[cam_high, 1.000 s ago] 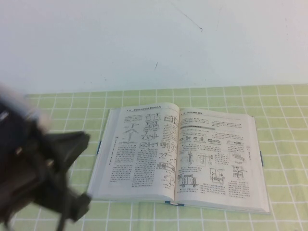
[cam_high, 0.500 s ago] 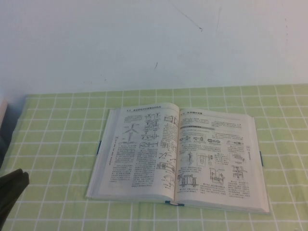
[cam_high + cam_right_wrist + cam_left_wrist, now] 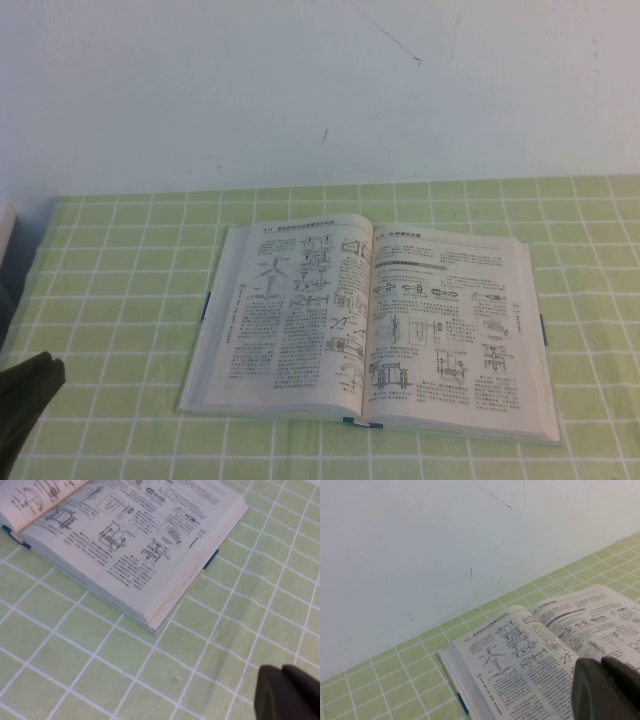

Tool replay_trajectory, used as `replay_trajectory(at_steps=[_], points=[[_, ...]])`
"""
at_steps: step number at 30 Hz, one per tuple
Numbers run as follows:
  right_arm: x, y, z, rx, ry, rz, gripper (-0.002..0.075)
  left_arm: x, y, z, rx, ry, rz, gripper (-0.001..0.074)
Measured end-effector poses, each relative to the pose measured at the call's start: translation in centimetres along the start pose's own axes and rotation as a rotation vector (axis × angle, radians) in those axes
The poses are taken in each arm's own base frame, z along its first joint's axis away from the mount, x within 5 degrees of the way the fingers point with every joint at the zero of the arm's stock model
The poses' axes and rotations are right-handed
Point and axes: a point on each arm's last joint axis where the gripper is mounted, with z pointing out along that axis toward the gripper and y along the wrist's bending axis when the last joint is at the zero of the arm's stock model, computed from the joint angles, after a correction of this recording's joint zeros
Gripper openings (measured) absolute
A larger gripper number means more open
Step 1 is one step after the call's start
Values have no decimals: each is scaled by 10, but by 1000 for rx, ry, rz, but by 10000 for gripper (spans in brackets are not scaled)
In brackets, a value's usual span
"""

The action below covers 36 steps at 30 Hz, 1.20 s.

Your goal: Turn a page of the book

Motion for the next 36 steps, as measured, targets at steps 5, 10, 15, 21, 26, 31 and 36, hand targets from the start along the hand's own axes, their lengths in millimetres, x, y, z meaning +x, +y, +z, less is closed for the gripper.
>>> replay_trajectory(at_steps=[5,10,15,21,26,31,36], points=[[0,0,0,0,2,-1,-2,0,0,0,0,0,0,-4],[0,0,0,0,2,-1,-3,0,0,-1,0,-4,-1,-4],[0,0,0,0,2,-1,-2,4,7,-16,-16,-33,-36,-4],[0,0,0,0,2,-1,-2,21,12,-37,-89,-52,-71,-4],[0,0,0,0,2,-1,-3,42,7,-41,-180,-17,-94,-4],[0,0,0,0,2,-1,-2,71,5,-26,-293,-43,-112,-4],[0,0,0,0,2,-1,-3,107,8,-14,-388,6,-196,-4]])
